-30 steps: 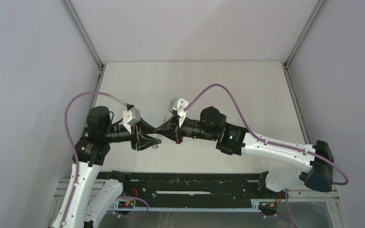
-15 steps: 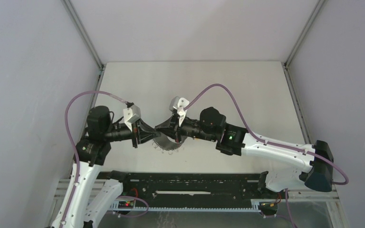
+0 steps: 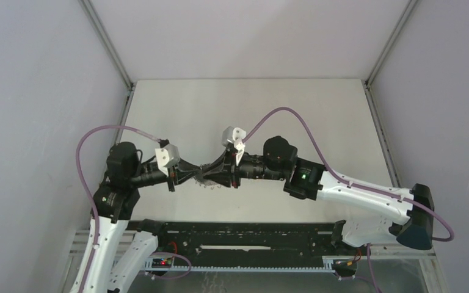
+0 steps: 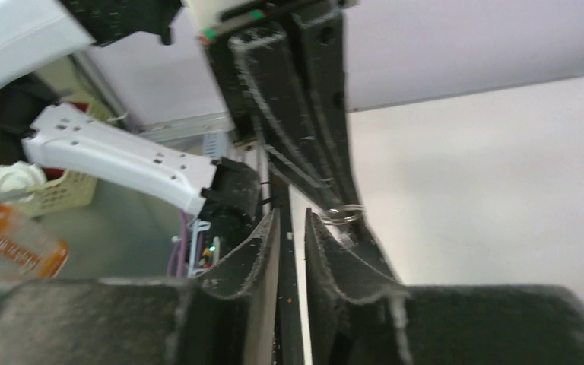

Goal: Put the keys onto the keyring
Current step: Adjust the keyring.

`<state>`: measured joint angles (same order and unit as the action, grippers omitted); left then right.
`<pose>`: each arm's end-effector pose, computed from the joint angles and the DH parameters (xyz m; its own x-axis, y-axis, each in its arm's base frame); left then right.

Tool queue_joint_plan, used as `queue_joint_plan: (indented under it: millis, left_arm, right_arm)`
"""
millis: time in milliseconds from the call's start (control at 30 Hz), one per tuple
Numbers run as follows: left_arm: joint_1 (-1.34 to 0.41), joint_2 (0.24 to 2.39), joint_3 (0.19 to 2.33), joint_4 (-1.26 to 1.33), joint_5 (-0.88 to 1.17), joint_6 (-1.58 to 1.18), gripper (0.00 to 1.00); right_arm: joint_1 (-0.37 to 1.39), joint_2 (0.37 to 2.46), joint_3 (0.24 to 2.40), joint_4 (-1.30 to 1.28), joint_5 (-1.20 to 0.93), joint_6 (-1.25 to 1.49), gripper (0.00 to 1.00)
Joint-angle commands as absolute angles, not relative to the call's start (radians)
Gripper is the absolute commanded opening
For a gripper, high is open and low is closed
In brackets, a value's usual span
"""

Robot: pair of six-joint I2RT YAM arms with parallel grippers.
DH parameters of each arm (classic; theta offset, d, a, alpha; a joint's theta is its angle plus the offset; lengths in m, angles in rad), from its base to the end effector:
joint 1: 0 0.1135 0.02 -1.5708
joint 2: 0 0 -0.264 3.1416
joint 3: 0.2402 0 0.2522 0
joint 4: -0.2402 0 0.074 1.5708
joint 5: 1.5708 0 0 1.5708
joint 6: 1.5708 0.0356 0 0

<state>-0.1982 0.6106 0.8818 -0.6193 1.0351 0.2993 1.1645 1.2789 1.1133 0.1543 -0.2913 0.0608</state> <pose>0.1021 -0.0517 0.3569 -0.0563 0.1648 -0.9847 0.9519 0.3063 -0.0031 0.1106 0.2829 0.3839 -0.0648 -0.0034 -0.9979 -0.9913 0.1152 0.0640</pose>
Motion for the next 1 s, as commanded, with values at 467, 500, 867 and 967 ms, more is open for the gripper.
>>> queue_joint_plan:
  millis: [467,500,867,967]
  left_arm:
    - [-0.199,0.523,0.878,-0.662,0.953,0.715,0.00]
    - [-0.201,0.511,0.872,-0.643,0.943,0.723,0.00]
    - [-0.206,0.467,0.818,-0.292,0.849,0.500,0.00]
    - [-0.206,0.472,0.827,-0.282,0.848,0.482,0.00]
  right_arm:
    - [1.071,1.144,1.122,0.033,-0.514,-0.013,0.45]
    - [1.064,1.153,1.123,0.045,-0.530,0.014,0.43]
    - [1.066,1.247,1.072,0.240,-0.553,0.263,0.43]
    - [1.083,1.241,1.022,0.358,-0.482,0.262,0.43]
